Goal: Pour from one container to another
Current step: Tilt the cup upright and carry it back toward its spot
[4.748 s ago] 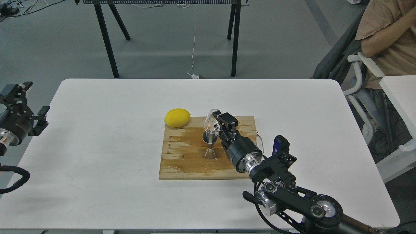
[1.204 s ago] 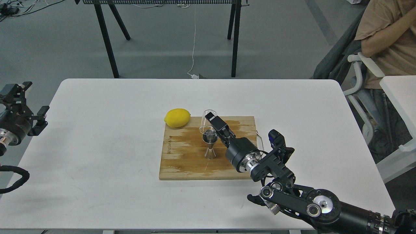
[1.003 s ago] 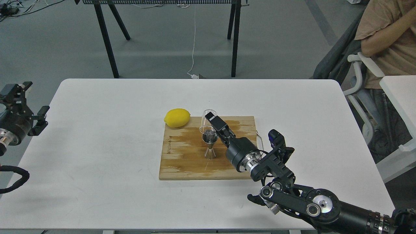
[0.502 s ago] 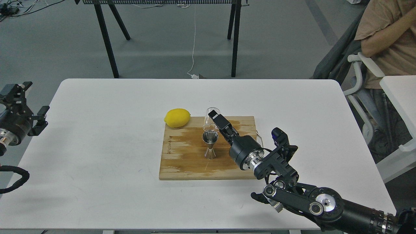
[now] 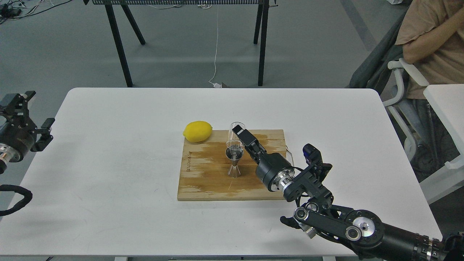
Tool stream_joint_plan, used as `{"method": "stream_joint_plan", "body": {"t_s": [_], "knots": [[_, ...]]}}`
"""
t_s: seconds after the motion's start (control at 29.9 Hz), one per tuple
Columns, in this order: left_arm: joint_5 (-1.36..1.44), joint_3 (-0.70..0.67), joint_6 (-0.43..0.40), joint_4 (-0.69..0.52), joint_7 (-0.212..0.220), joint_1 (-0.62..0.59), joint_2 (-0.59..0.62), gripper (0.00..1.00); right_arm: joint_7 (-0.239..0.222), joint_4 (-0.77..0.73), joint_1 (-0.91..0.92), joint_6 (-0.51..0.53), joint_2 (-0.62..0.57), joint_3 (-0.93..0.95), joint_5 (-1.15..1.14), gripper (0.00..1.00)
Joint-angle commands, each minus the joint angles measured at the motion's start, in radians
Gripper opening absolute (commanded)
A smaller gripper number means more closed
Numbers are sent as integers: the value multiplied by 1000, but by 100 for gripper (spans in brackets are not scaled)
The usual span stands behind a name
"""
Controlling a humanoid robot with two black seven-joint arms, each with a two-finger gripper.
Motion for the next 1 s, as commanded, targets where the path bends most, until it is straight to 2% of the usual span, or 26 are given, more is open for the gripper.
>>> {"method": "stream_joint_plan", "body": {"t_s": [0.0, 0.43, 0.97], "knots": [[0, 0, 0, 0, 0, 0, 0, 99, -1, 9, -3, 0, 4, 15, 32, 41], [0, 0, 0, 0, 0, 0, -2, 99, -6, 101, -10, 0, 10, 212, 275, 41], [0, 0, 0, 0, 0, 0, -9, 99, -6, 129, -272, 0, 66, 945, 928, 42]]}}
